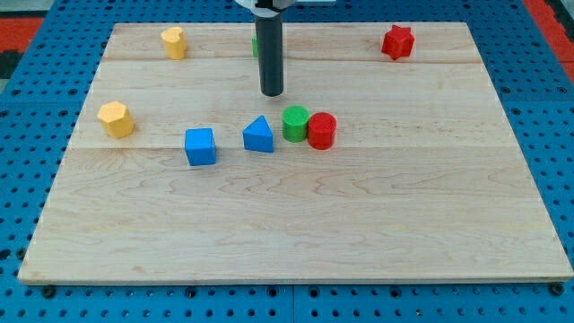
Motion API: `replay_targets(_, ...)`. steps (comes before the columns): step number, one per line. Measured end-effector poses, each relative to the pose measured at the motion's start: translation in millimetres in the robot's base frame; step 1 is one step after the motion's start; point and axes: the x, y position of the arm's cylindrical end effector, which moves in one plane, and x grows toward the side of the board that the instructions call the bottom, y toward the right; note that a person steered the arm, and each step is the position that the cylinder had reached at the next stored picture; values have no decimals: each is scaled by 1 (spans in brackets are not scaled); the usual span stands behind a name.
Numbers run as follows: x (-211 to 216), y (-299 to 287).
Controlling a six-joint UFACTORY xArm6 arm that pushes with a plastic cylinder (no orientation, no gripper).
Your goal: Push the green circle towards the center right
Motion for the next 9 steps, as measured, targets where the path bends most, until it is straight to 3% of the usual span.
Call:
replay_targets(3,-2,0)
replay_targets(4,42,6)
replay_targets(5,63,10)
replay_targets(6,63,60)
replay_targets(8,97,24)
replay_targets(9,139,21)
